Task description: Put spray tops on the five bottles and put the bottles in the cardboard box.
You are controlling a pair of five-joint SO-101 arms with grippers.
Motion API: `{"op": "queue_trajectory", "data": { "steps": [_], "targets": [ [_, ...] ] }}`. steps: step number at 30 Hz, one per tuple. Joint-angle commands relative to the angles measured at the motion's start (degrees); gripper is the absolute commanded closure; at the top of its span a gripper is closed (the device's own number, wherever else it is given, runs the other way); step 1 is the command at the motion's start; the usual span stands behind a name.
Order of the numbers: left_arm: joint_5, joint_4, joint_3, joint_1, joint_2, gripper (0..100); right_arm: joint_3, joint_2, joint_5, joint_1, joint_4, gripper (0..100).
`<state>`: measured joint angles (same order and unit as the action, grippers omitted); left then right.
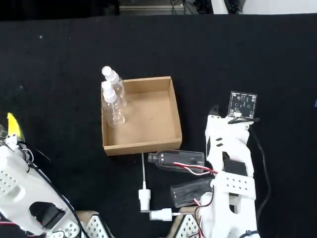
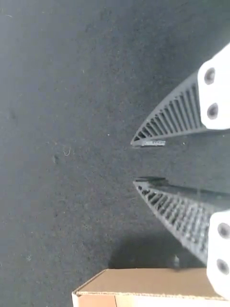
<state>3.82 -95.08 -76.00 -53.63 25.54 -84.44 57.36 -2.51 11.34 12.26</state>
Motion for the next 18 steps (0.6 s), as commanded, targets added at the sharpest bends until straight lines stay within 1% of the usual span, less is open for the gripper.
{"op": "queue_trajectory", "data": {
  "steps": [1,4,7,10,18],
  "targets": [
    [0.3,-1.9,1.8,0.0,-0.9,63,0.2,-0.5,0.2,-1.0,-1.6,91.3],
    [0.6,-2.1,2.1,0.0,-1.0,66,0.2,-0.5,0.2,-1.1,-1.7,91.3],
    [0.7,-2.1,4.1,-0.7,-1.0,67,0.2,-0.5,0.2,-1.1,-1.7,91.3],
    [3.3,-2.1,5.1,-0.9,-1.8,67,0.2,-0.5,0.2,-1.1,-1.8,91.3],
    [3.8,-1.7,0.7,0.7,-7.7,67,0.2,-0.5,0.2,-1.1,-1.8,91.3]
  ]
}}
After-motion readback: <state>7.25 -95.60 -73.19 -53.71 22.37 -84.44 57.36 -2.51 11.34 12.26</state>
